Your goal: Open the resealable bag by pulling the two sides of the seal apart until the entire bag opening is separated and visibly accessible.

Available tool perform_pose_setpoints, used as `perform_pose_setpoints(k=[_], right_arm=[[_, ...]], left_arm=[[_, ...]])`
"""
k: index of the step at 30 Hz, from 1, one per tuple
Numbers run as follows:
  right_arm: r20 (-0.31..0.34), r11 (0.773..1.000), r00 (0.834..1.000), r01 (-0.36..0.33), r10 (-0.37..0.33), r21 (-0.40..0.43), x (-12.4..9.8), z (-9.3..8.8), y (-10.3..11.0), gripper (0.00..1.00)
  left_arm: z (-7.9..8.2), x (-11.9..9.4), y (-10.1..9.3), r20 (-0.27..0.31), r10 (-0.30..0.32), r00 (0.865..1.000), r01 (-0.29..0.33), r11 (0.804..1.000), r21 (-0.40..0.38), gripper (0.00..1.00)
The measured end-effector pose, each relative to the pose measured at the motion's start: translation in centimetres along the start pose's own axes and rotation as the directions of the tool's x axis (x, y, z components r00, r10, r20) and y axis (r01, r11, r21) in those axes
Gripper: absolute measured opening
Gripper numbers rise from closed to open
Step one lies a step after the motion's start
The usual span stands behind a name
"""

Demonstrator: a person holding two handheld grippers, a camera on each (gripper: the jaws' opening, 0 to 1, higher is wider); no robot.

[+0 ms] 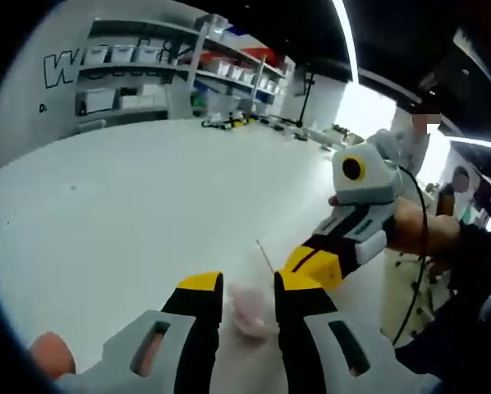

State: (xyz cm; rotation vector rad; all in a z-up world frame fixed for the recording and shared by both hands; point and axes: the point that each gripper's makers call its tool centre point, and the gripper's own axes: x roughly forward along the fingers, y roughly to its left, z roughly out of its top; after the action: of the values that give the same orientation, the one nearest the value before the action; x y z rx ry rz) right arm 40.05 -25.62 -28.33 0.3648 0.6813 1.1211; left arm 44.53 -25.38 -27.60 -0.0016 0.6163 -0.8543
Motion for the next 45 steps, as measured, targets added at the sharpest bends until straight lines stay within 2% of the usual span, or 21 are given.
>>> perform_pose_setpoints(k=[7, 13, 21, 35, 41, 45], right_arm=[[-0.001, 1.0, 1.0, 0.01, -0.01, -0.022, -0.1, 0.2, -0.2, 0.0], [-0.005, 1.0, 1.0, 0.007, -0.007, -0.026, 0.1, 0.2, -0.1, 0.0], [-0.008, 0.999, 1.0, 0.01, -0.011, -0.04, 0.1, 0.1, 0.0, 0.0], [-0.017, 0.998, 1.0, 0.012, -0.013, -0.063, 0.2, 0.0, 0.2, 0.0], [-0.012, 0.998, 1.0, 0.026, -0.027, -0.053, 0.1, -0.2, -0.2, 0.0], [-0.015, 0.996, 0.999, 0.048, -0.049, -0.074, 0.1, -0.3, -0.5, 0.0]], left_arm=[[0.3, -0.5, -0.3, 0.019, -0.003, 1.0, 0.003, 1.0, 0.006, 0.19], [0.2, -0.3, -0.6, 0.004, -0.011, 1.0, 0.011, 1.0, 0.01, 0.18], [-0.1, -0.9, -1.3, 0.011, -0.02, 1.0, 0.02, 1.0, 0.015, 0.04], [-0.6, -0.6, -1.6, -0.005, -0.053, 0.999, 0.053, 0.999, -0.01, 0.02], [-0.6, -0.4, -1.4, -0.01, -0.037, 0.999, 0.037, 0.999, 0.023, 0.01], [-0.6, -0.3, -1.3, -0.023, -0.021, 1.0, 0.022, 0.998, 0.052, 0.0]])
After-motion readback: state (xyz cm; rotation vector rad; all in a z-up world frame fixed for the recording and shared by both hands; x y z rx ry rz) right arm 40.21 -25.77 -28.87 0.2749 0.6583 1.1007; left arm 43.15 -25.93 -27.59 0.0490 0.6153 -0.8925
